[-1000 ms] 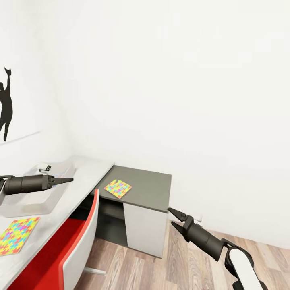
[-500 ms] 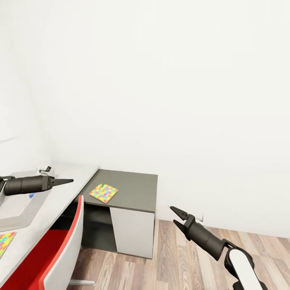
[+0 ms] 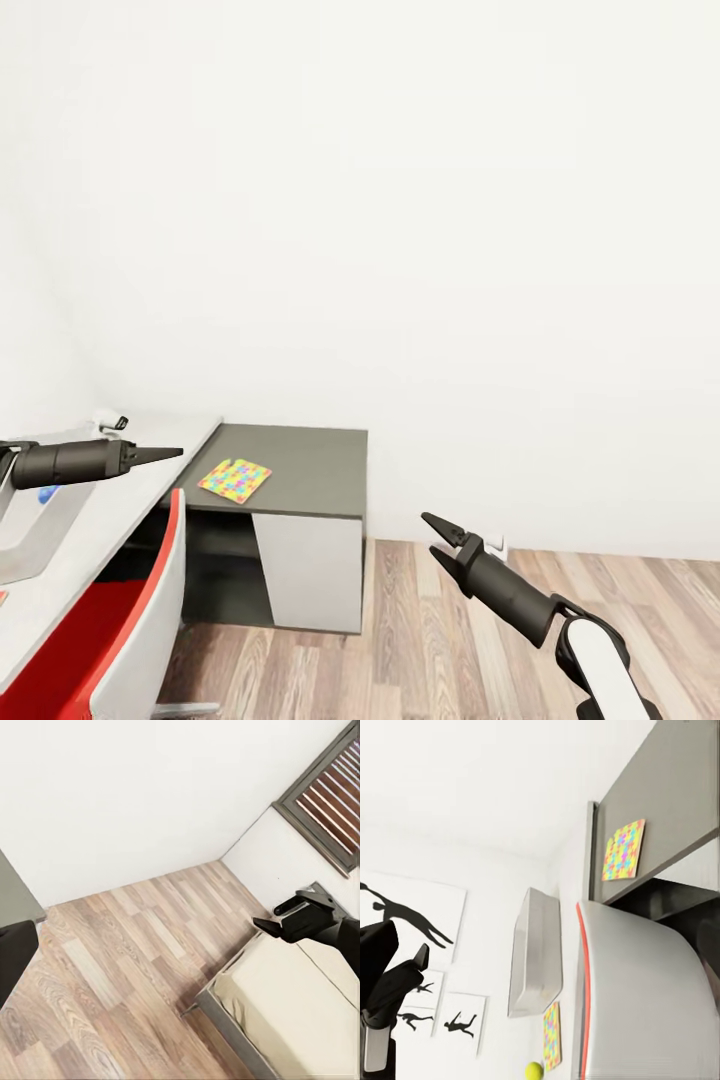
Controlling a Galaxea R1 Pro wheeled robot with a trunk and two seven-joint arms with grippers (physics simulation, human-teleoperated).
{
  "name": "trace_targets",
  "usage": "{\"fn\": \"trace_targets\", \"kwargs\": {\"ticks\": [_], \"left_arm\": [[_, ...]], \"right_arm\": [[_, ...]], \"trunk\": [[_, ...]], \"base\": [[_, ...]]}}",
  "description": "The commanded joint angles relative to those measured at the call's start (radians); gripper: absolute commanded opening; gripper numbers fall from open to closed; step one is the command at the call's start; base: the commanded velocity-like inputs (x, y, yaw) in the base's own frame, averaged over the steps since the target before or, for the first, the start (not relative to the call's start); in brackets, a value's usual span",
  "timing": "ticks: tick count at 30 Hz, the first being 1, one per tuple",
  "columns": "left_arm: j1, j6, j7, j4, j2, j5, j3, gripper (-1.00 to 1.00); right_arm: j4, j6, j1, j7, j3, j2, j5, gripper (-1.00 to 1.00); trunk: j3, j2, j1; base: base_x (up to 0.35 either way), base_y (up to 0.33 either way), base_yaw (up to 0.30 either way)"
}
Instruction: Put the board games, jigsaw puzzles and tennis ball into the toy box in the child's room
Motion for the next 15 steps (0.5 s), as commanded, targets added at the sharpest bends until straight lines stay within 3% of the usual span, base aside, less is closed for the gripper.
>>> {"fn": "trace_targets", "kwargs": {"ticks": [1,15], "left_arm": [[-0.001,0.010,-0.004,0.000,0.000,0.000,0.000,1.00],[-0.001,0.008,-0.004,0.000,0.000,-0.001,0.000,1.00]], "right_arm": [[0.000,0.005,-0.001,0.005,-0.001,0.000,0.004,1.00],[0.001,0.002,0.000,0.004,-0.002,0.000,0.004,1.00]], "trunk": [[-0.002,-0.002,0.000],[-0.002,-0.002,0.000]], "base": [[-0.202,0.068,-0.165],[-0.042,0.013,-0.259]]}}
